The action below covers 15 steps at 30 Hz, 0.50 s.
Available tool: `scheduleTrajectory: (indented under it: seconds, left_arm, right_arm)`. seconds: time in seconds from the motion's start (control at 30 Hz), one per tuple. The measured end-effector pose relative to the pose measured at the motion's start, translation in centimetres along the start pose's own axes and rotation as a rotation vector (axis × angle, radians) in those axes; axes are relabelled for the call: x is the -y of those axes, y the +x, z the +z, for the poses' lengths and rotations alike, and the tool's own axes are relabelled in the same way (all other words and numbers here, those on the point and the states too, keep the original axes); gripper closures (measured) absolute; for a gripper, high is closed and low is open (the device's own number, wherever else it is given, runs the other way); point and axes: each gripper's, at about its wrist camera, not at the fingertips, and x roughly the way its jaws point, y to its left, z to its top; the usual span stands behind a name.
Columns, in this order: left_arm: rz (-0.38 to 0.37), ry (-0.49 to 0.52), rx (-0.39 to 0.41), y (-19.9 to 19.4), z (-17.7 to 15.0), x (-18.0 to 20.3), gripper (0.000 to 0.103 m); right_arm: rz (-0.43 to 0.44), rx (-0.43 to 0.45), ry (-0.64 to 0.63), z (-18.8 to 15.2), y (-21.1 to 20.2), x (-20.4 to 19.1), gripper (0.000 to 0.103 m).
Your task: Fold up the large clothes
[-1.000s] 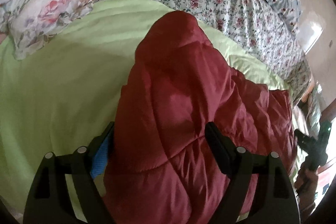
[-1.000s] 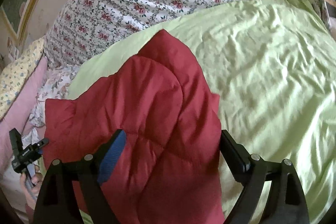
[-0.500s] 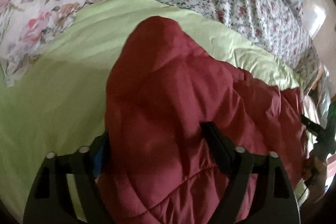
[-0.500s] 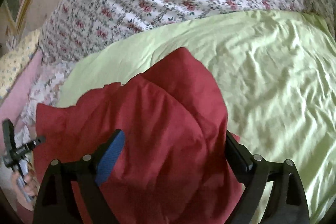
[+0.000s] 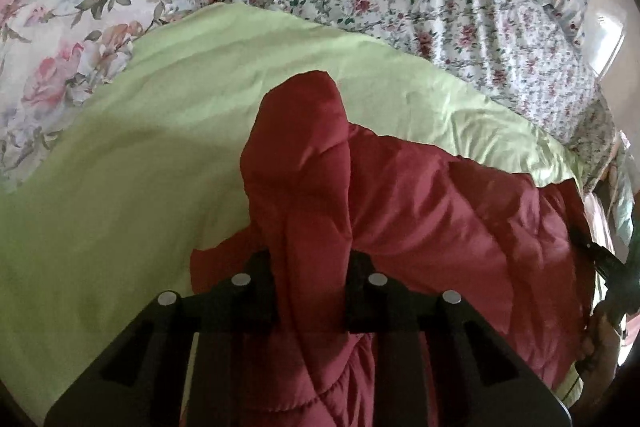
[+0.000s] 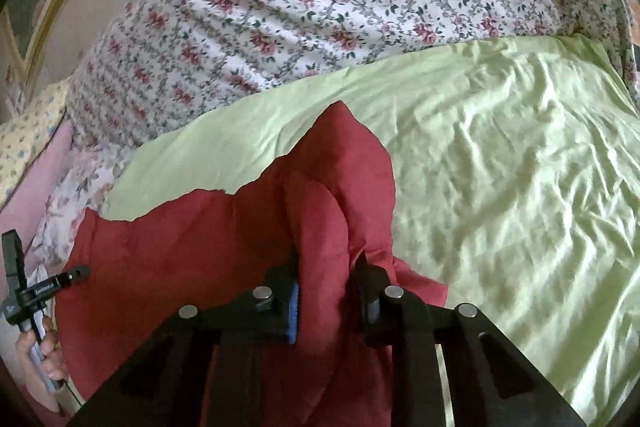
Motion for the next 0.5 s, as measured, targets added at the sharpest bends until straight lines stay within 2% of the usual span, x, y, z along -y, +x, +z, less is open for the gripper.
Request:
scheduleTrajectory:
  seconds: [0.5]
  left_arm:
    - [-0.015, -0.061, -0.043, 3.7, 1.1, -1.4, 0.083]
  right_arm:
    - [-0.034, -0.06, 0.041, 1.3, 3.9, 1.1, 0.084]
